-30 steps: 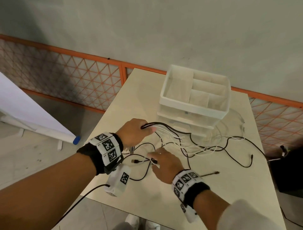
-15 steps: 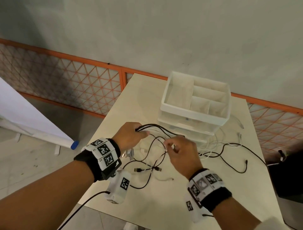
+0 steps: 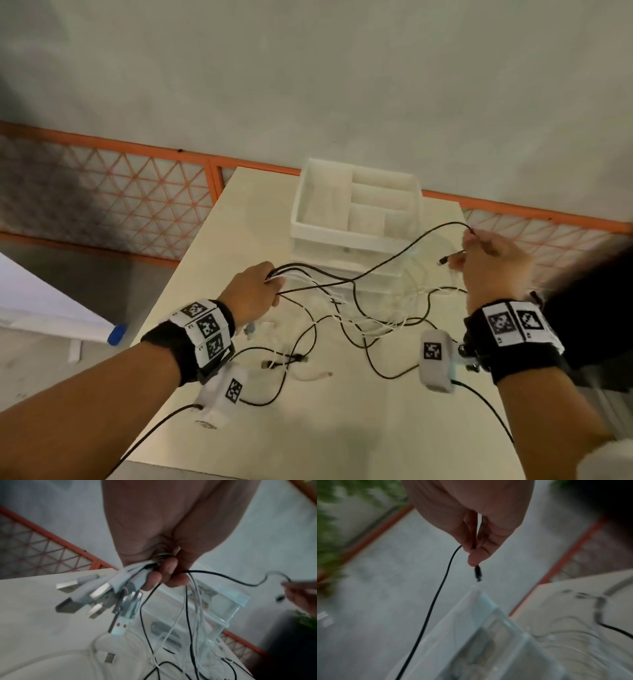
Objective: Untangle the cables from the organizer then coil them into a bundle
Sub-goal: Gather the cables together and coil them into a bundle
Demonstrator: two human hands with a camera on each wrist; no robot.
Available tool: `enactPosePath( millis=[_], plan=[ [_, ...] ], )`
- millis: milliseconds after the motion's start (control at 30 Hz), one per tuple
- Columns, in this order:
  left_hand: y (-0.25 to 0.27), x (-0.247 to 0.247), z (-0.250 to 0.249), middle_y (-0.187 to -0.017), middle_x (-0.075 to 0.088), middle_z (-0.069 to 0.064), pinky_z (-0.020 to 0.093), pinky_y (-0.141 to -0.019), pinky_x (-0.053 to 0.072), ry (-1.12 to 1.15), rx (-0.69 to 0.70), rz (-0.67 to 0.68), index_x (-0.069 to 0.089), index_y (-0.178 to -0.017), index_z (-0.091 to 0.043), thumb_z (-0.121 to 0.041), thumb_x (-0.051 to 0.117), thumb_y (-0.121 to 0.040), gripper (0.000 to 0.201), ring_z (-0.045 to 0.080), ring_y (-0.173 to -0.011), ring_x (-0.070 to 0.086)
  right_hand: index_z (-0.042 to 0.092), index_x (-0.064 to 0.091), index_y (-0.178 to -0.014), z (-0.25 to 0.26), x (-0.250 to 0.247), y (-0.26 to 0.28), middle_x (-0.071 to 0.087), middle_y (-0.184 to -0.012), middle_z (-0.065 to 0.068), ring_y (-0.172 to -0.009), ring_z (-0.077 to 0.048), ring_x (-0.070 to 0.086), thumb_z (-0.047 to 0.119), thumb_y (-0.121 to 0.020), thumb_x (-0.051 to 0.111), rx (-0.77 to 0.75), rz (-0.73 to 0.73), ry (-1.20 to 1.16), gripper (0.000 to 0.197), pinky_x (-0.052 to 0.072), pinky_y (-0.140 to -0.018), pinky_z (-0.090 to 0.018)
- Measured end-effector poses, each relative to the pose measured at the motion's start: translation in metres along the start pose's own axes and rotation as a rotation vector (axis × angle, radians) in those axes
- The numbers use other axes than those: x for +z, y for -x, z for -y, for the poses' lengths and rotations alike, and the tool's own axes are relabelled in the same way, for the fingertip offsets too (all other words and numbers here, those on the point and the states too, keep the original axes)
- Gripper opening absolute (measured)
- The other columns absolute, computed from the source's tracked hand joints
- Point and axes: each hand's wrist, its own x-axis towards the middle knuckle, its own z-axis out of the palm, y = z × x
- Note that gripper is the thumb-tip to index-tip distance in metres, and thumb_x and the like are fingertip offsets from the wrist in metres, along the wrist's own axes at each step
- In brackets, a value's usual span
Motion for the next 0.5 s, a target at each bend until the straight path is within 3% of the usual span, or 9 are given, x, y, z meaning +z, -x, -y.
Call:
enactPosePath(
  millis=[100, 133, 167, 233, 267, 333, 400, 433, 500],
  plan=[
    [0.001, -0.006, -0.008, -0.066, 0.058, 0.004, 0.027, -0.049, 0.036, 0.273, -0.080, -0.008, 0.055, -0.088, -0.008, -0.020, 0.049, -0.101, 0.019, 0.018, -0.051, 0.042, 0.029, 0.070, -0.123, -0.034, -0.015, 0.005, 0.074, -0.112, 0.000, -0.093, -0.019, 0.070, 0.017, -0.082, 0.062, 0.070, 0.138, 0.374, 0.043, 0.053, -0.080, -0.034],
    [0.002, -0.007, -0.015, -0.065, 0.057, 0.005, 0.026, -0.046, 0.035, 0.325, -0.076, 0.004, 0.056, -0.088, -0.007, -0.018, 0.049, -0.101, 0.017, 0.017, -0.049, 0.040, 0.031, 0.065, -0.130, -0.033, -0.014, 0.013, 0.068, -0.122, 0.001, -0.100, -0.020, 0.067, 0.013, -0.082, 0.062, 0.026, 0.196, 0.447, 0.051, 0.050, -0.084, -0.031],
    [0.003, -0.008, -0.022, -0.064, 0.057, 0.005, 0.025, -0.043, 0.035, 0.353, -0.058, 0.023, 0.056, -0.088, -0.007, -0.016, 0.050, -0.100, 0.016, 0.016, -0.047, 0.039, 0.031, 0.062, -0.134, -0.028, -0.010, 0.024, 0.064, -0.125, -0.001, -0.098, -0.017, 0.066, 0.010, -0.084, 0.063, -0.050, 0.254, 0.453, 0.054, 0.047, -0.083, -0.025],
    [0.005, -0.008, -0.041, -0.064, 0.059, 0.006, 0.026, -0.042, 0.035, 0.394, -0.014, 0.084, 0.056, -0.088, -0.007, -0.015, 0.051, -0.100, 0.015, 0.015, -0.046, 0.038, 0.029, 0.064, -0.130, -0.008, 0.003, 0.051, 0.061, -0.120, 0.001, -0.076, -0.004, 0.064, 0.007, -0.085, 0.070, -0.257, 0.424, 0.325, 0.051, 0.046, -0.067, -0.009],
    [0.005, -0.007, -0.050, -0.065, 0.059, 0.007, 0.026, -0.043, 0.035, 0.422, 0.005, 0.120, 0.057, -0.090, -0.007, -0.014, 0.051, -0.100, 0.014, 0.015, -0.047, 0.038, 0.029, 0.066, -0.125, 0.003, 0.011, 0.067, 0.062, -0.117, 0.004, -0.067, -0.004, 0.063, 0.009, -0.084, 0.075, -0.362, 0.546, 0.268, 0.047, 0.046, -0.060, -0.008],
    [0.006, -0.004, -0.067, -0.064, 0.059, 0.007, 0.026, -0.043, 0.035, 0.476, 0.043, 0.175, 0.060, -0.094, -0.004, -0.013, 0.052, -0.100, 0.014, 0.015, -0.047, 0.039, 0.031, 0.071, -0.113, 0.014, 0.028, 0.092, 0.065, -0.104, 0.010, -0.058, -0.008, 0.060, 0.023, -0.082, 0.080, -0.555, 0.762, 0.309, 0.034, 0.048, -0.058, -0.015],
    [0.007, -0.001, -0.076, -0.062, 0.057, 0.007, 0.026, -0.043, 0.035, 0.495, 0.088, 0.183, 0.059, -0.092, -0.003, -0.013, 0.051, -0.100, 0.015, 0.015, -0.047, 0.040, 0.025, 0.074, -0.092, 0.017, 0.041, 0.102, 0.063, -0.073, 0.013, -0.054, -0.007, 0.057, 0.030, -0.087, 0.075, -0.615, 0.817, 0.379, 0.007, 0.044, -0.057, -0.020],
    [0.007, -0.001, -0.077, -0.062, 0.056, 0.007, 0.026, -0.044, 0.034, 0.476, 0.112, 0.178, 0.057, -0.090, -0.004, -0.014, 0.051, -0.100, 0.016, 0.015, -0.047, 0.039, 0.021, 0.075, -0.083, 0.017, 0.044, 0.099, 0.057, -0.060, 0.012, -0.053, -0.006, 0.056, 0.030, -0.091, 0.072, -0.620, 0.792, 0.373, 0.012, 0.040, -0.056, -0.019],
    [0.007, -0.001, -0.071, -0.063, 0.060, 0.003, 0.026, -0.047, 0.036, 0.343, 0.168, 0.163, 0.059, -0.090, -0.008, -0.022, 0.049, -0.102, 0.021, 0.015, -0.048, 0.040, 0.019, 0.081, -0.085, 0.023, 0.041, 0.086, 0.056, -0.058, 0.012, -0.056, -0.005, 0.053, 0.030, -0.094, 0.069, -0.621, 0.693, 0.378, 0.018, 0.037, -0.057, -0.016]
  ],
)
